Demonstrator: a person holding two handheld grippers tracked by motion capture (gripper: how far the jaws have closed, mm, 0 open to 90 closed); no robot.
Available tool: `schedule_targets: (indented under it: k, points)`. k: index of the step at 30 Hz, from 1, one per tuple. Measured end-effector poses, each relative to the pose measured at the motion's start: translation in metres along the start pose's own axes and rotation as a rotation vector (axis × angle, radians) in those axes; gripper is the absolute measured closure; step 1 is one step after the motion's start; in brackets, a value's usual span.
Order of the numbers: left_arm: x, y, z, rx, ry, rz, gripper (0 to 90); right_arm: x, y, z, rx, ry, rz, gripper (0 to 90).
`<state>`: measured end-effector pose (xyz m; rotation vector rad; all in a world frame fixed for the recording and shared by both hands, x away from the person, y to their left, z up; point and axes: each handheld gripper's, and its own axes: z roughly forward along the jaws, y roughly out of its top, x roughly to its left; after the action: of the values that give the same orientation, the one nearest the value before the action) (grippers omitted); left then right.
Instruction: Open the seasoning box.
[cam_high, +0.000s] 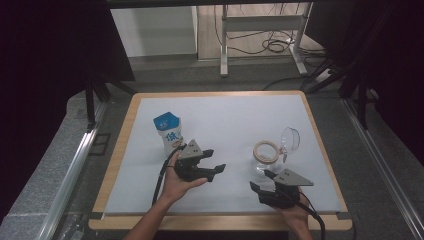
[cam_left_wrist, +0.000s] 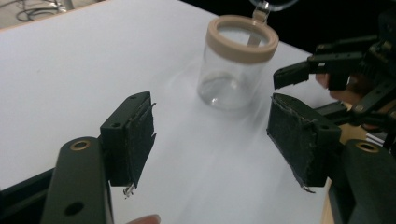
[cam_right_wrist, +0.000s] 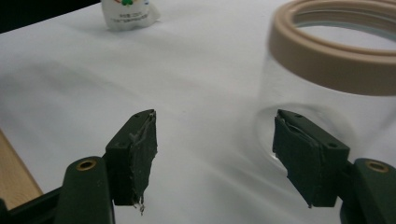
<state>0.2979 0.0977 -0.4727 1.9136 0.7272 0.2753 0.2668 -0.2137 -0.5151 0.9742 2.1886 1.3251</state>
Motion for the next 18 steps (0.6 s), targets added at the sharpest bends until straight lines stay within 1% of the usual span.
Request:
schedule_targets:
  k: [2,4,6,7,8,10,11,12,15,18]
  points:
    - [0.001,-0.009,-0.006,-0.005,0.017,0.0,31.9,0.006,0.0,0.006,0.009,0.018,-0.013,31.3]
    - [0.004,-0.018,-0.012,-0.005,0.026,-0.014,32.4,0.011,0.0,0.012,0.015,0.029,-0.017,31.4]
    - [0.007,-0.027,-0.016,0.005,0.044,-0.019,32.5,0.015,0.0,0.018,0.022,0.043,-0.022,31.7]
    - [0.007,-0.027,-0.016,0.005,0.044,-0.019,32.6,0.016,0.0,0.02,0.026,0.048,-0.026,31.8]
    - [0.011,-0.035,-0.02,0.014,0.061,-0.03,32.9,0.018,0.001,0.023,0.03,0.05,-0.027,32.0]
    - [0.014,-0.04,-0.022,0.029,0.07,-0.032,33.2,0.019,0.002,0.028,0.032,0.056,-0.025,32.6]
    - [0.016,-0.043,-0.025,0.032,0.088,-0.031,33.2,0.02,0.003,0.029,0.033,0.059,-0.02,32.9]
    - [0.016,-0.043,-0.025,0.032,0.088,-0.031,33.6,0.02,0.003,0.029,0.033,0.059,-0.02,32.9]
    - [0.021,-0.048,-0.031,0.033,0.099,-0.048,34.4,0.024,0.006,0.038,0.032,0.065,-0.018,33.5]
    - [0.028,-0.052,-0.037,0.031,0.123,-0.064,34.5,0.025,0.008,0.043,0.032,0.069,-0.011,33.6]
